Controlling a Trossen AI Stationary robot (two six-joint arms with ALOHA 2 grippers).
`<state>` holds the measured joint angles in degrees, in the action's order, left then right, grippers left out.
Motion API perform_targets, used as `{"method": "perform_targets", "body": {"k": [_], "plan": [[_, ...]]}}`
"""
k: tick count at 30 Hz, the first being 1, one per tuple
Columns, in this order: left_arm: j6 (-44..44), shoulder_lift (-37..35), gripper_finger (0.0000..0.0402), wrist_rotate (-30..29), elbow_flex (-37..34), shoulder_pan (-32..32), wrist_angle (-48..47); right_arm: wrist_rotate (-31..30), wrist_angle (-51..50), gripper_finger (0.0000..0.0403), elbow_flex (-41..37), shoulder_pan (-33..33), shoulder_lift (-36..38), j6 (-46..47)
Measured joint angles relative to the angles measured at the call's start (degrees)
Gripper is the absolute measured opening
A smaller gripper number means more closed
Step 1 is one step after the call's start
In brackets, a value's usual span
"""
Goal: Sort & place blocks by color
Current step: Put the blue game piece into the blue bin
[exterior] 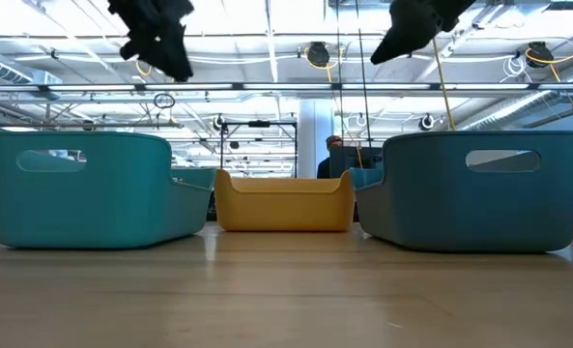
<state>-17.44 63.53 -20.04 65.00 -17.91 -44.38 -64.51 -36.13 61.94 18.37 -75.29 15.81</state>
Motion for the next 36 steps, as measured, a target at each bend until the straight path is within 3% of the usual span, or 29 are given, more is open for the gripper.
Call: {"method": "perform_targets", "body": {"k": [7,13,18,23,32,36], "plan": [[7.58,11.36,0.0149,12.57,7.26,-10.91,-17.86,9.51,22.06,0.0299,-12.21,0.07,6.38,-9.07],[16.63,20.76,0.0149,12.92,9.95,-15.49,-19.69,15.74,44.02,0.0299,-21.74,0.07,13.10,-19.37],[29.14,29.79,0.0149,12.08,13.16,-20.01,-26.59,18.44,51.81,0.0299,-28.92,0.09,17.93,-20.22],[42.38,35.69,0.0150,10.53,14.26,-19.35,-31.96,18.24,58.97,0.0299,-34.57,-0.34,21.77,-23.05],[66.59,36.71,0.0152,10.50,14.26,-17.46,-28.86,18.19,65.44,0.0299,-37.58,-1.97,25.92,-30.34],[71.99,36.71,0.0176,10.21,14.19,-17.43,-28.98,18.14,67.16,0.0299,-37.60,-3.86,27.31,-33.57]]}}
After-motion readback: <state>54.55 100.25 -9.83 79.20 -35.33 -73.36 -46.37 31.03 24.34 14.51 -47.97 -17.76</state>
